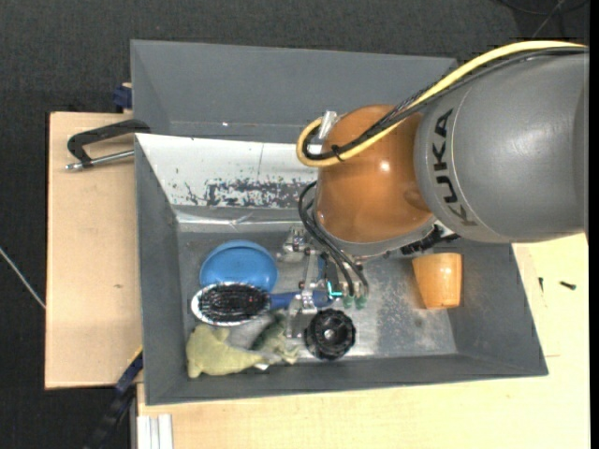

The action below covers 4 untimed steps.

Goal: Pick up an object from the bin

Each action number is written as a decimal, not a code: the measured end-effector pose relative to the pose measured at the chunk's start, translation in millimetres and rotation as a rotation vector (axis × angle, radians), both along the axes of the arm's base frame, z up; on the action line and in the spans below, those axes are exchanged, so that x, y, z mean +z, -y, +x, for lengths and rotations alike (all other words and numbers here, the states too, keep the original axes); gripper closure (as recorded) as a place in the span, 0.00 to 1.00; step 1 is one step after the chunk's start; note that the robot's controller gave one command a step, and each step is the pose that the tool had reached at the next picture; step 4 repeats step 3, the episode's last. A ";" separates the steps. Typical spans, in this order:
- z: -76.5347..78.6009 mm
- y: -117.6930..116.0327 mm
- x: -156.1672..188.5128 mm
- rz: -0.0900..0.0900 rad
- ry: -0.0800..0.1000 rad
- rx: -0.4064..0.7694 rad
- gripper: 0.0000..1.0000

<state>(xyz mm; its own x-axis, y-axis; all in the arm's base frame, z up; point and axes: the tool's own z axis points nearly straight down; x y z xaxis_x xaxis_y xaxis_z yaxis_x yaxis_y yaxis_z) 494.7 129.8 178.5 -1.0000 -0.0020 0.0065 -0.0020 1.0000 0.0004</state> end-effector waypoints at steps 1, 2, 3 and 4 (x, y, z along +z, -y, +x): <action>11.1 -8.8 -86.1 0.013 0.022 -0.167 0.00; 7.9 -7.0 -89.8 0.009 0.010 -0.167 1.00; 12.1 -13.3 54.3 0.004 0.018 -0.135 1.00; 12.1 -13.3 54.3 0.004 0.018 -0.135 1.00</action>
Offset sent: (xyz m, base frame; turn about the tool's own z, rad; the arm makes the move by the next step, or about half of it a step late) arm 0.0069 0.0024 -0.1083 0.1763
